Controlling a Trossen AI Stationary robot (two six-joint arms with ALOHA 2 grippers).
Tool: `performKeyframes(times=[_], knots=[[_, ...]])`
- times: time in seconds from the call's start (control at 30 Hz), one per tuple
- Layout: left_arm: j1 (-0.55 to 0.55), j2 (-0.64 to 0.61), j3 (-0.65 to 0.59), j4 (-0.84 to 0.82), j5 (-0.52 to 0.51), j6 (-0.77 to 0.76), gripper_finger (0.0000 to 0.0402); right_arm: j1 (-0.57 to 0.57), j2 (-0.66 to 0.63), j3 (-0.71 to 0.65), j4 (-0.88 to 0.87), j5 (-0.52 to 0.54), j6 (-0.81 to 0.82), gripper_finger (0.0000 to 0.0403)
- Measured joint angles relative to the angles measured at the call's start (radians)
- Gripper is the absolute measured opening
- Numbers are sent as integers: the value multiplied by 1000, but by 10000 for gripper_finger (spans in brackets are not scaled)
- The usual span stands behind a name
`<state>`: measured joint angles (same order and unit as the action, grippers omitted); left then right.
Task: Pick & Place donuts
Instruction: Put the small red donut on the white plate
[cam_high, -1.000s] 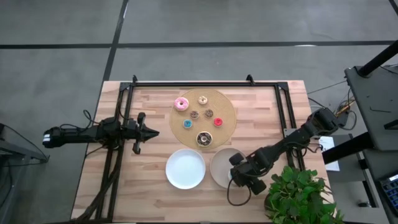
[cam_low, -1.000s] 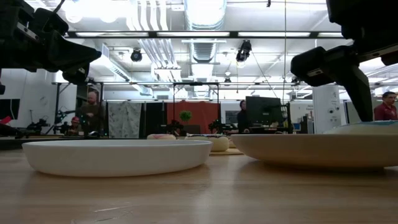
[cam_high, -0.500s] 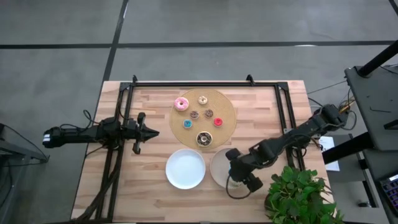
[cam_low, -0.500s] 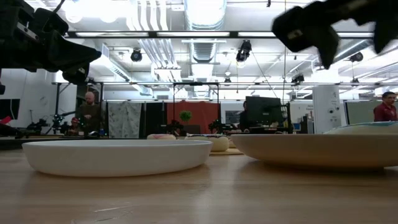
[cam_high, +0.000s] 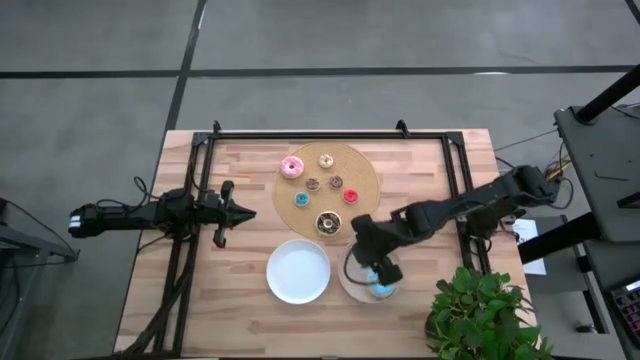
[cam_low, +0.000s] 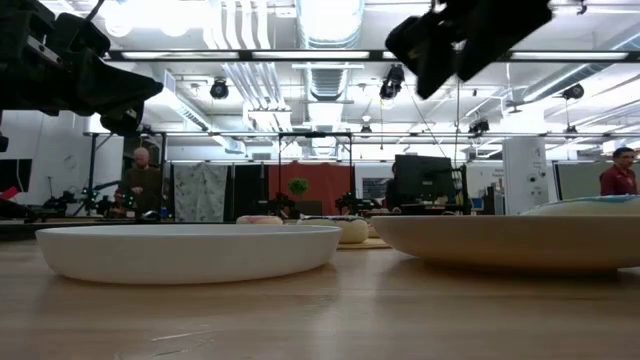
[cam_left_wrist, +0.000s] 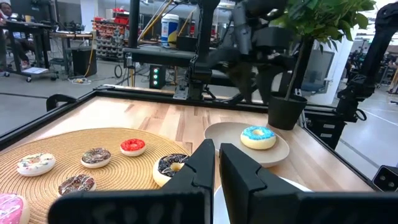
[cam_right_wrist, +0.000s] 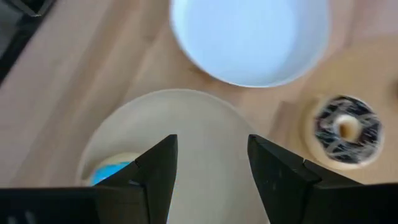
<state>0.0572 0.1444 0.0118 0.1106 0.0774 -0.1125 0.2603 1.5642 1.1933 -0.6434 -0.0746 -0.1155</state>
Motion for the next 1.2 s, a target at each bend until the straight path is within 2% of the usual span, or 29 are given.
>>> performKeyframes(times=[0.5,0.97,1.2], knots=[[0,0,0,0,0,0,0,-236,0,9,8,52,132,190],[0,0,0,-1,0,0,0,-326,25,65,54,51,268,190],[0,0,0,0,0,0,0,-356,81,160,46,51,203,190]])
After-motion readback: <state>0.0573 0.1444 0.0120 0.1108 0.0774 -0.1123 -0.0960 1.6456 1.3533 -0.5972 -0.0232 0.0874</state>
